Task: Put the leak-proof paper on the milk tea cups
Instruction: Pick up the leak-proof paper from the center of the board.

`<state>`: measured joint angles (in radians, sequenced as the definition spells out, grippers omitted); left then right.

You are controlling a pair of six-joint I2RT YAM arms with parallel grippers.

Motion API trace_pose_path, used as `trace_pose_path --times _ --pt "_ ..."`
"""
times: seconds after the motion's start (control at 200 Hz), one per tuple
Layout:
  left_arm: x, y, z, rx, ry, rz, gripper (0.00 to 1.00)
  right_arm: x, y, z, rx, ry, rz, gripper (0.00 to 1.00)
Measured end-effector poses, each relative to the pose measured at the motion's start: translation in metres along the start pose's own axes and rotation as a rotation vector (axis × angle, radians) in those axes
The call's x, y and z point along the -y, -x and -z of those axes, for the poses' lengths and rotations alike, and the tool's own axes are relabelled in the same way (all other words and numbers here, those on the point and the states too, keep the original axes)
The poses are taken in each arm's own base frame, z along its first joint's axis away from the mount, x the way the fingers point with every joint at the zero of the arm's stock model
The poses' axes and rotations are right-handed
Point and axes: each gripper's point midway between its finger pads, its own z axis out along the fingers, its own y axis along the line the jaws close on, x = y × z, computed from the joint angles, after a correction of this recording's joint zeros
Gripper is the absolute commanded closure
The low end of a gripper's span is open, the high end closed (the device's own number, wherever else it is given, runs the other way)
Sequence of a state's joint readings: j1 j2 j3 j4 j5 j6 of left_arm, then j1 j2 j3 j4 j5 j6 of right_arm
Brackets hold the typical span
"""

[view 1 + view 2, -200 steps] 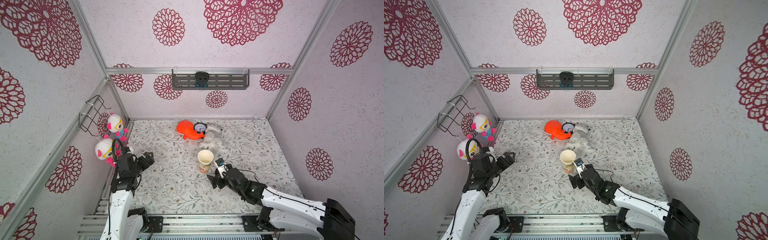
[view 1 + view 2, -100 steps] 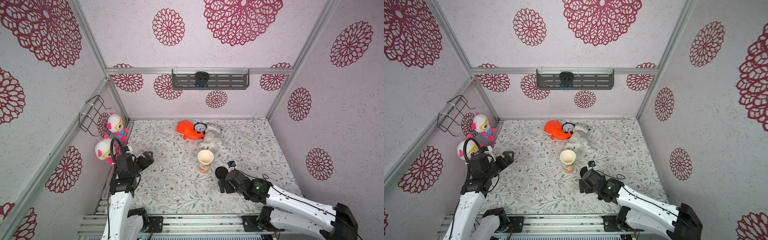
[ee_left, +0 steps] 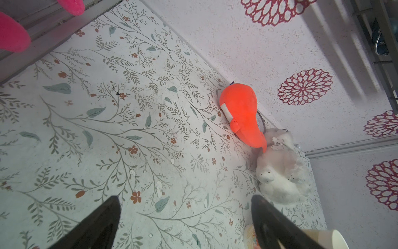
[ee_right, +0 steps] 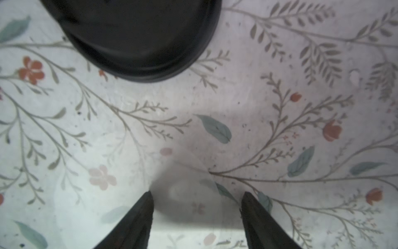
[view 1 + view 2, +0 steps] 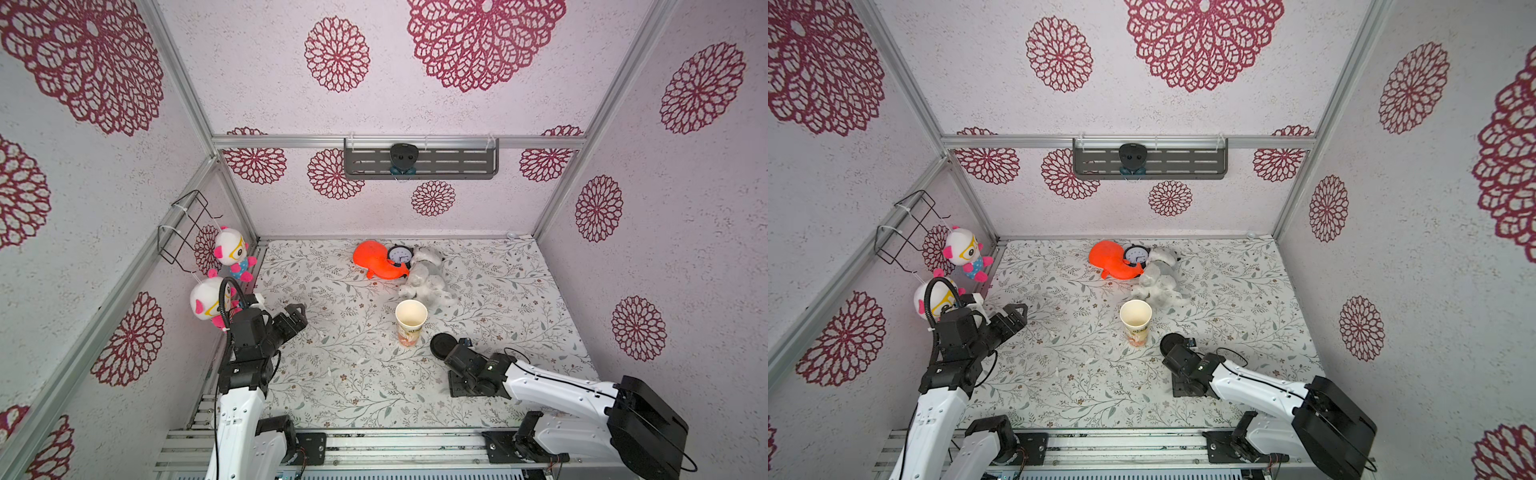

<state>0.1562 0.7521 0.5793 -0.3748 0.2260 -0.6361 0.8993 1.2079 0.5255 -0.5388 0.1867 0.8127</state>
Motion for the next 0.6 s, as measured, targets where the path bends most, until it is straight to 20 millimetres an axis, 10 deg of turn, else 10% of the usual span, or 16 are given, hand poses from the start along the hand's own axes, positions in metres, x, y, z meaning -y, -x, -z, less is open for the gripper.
trace_pose_path --times 0.165,0.6 --pt "-0.001 -0.001 0.000 -0.003 0.003 0.001 0.03 -0.003 0.008 -0.003 0.018 -0.007 0.001 0.72" --pt "0.002 -0.002 0.000 -0.009 -0.010 0.004 0.03 0.002 0.013 0.003 0.036 -0.039 0.024 0.97"
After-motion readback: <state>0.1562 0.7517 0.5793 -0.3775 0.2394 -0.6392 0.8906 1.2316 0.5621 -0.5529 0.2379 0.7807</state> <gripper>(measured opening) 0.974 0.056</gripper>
